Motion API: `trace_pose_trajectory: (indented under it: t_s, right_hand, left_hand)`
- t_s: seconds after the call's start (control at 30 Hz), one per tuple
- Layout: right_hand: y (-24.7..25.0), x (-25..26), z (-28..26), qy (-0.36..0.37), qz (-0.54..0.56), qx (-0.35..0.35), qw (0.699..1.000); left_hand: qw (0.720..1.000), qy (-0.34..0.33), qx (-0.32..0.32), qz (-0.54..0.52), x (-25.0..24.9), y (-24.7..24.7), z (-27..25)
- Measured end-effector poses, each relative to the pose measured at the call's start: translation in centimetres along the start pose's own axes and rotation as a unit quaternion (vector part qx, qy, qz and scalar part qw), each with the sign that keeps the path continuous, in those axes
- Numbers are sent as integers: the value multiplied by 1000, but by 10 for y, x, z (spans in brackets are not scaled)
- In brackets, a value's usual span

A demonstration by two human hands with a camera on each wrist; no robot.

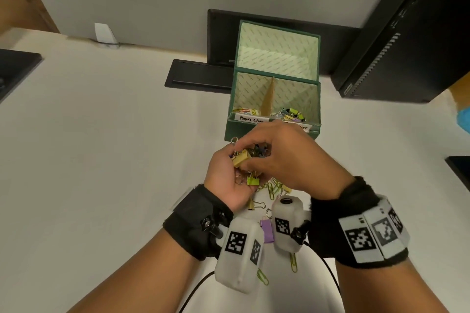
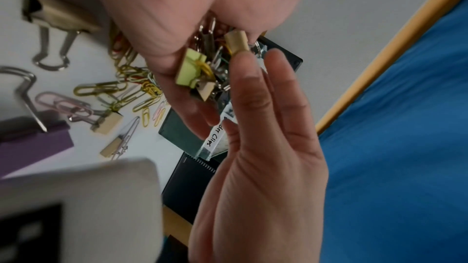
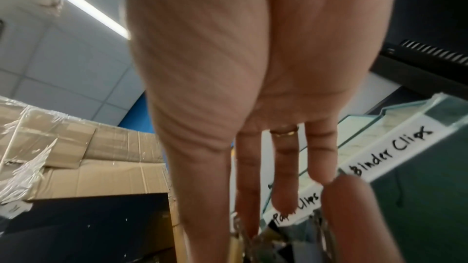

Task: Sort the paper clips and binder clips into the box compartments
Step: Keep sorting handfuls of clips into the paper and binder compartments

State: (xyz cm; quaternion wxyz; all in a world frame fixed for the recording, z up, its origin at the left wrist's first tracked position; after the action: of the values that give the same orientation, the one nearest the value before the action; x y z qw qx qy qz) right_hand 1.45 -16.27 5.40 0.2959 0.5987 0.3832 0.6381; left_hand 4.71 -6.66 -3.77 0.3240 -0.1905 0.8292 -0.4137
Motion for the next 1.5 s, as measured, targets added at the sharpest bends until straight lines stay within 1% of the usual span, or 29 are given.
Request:
trace_pose_trajectory:
  t_s: [0.07, 0.2, 0.3, 0.4, 0.5, 0.57, 0.6, 0.63, 0.67, 0.73, 0.77, 0.8, 0.87, 0.9, 0.97, 1.03, 1.13, 1.23, 1.4, 1.43, 1.5]
  right_hand:
    - [-1, 0, 0, -12, 21, -13, 1000]
    - [3, -4, -3, -32, 105, -41, 993]
    - [11, -4, -7, -41, 194, -84, 977]
    - [20, -6, -10, -34, 259, -158, 952]
    - [36, -22, -7, -59, 248, -268, 929]
    - [47, -38, -3, -99, 198, -334, 916]
    - [52, -46, 0, -122, 159, -355, 913]
    - [56, -53, 3, -145, 118, -359, 915]
    - [58, -60, 5, -169, 73, -341, 922]
    - [58, -68, 8, -210, -12, -270, 940]
    - [57, -68, 8, -217, -28, -247, 944]
    - [55, -65, 7, -212, -22, -242, 947]
    - [53, -53, 3, -177, 11, -237, 955]
    - [51, -46, 1, -156, 24, -216, 964]
    - [43, -35, -4, -123, 38, -144, 981]
    - [35, -26, -9, -114, 53, -96, 987]
    - [25, -20, -6, -103, 54, -82, 990]
    - [16, -16, 0, -108, 47, -60, 991]
    - [6, -10, 5, -109, -2, 3, 994]
    - [6, -12, 5, -114, 0, 2, 993]
    - [6, -15, 4, -128, 44, -7, 991]
  left_hand:
    - [1000, 5, 1, -1, 0, 0, -1]
    - [998, 7, 52, -27, -3, -3, -3]
    - [997, 2, 72, -42, -5, -5, -4]
    - [996, 11, 60, -58, -4, -5, -3]
    - [995, 40, 46, -79, -3, -4, -1]
    - [994, 48, 44, -86, -4, -3, -1]
    - [994, 51, 46, -88, -3, -3, -2]
    - [993, 54, 48, -90, -4, -4, -2]
    - [993, 55, 50, -92, -4, -4, -3]
    - [993, 54, 51, -94, -4, -5, -4]
    - [993, 51, 50, -95, -5, -5, -3]
    - [993, 48, 49, -95, -5, -4, -3]
    - [994, 44, 46, -94, -6, -4, -2]
    - [994, 42, 46, -94, -6, -4, -2]
    - [994, 37, 45, -91, -5, -4, -2]
    - [995, 32, 44, -82, -5, -4, -1]
    - [996, 26, 58, -69, -3, -4, -1]
    - [995, 23, 79, -50, -1, -6, -2]
    - [995, 29, 80, -46, 1, -6, -3]
    - [995, 32, 79, -45, 1, -6, -3]
    - [996, 31, 79, -40, 1, -7, -3]
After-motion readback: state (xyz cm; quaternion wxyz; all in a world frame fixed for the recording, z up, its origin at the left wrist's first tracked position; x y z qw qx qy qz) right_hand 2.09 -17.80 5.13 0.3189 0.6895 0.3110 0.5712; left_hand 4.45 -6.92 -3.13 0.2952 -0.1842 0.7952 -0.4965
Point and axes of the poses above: each hand's wrist, its own z-axis towards the middle knuckle, its own y-axis out of the back of the hand, x = y × z, the point moved 2 cm from there along z, towards the middle knuckle, and after that the axes turned 3 degrees about -y, right-handed, at the moved point
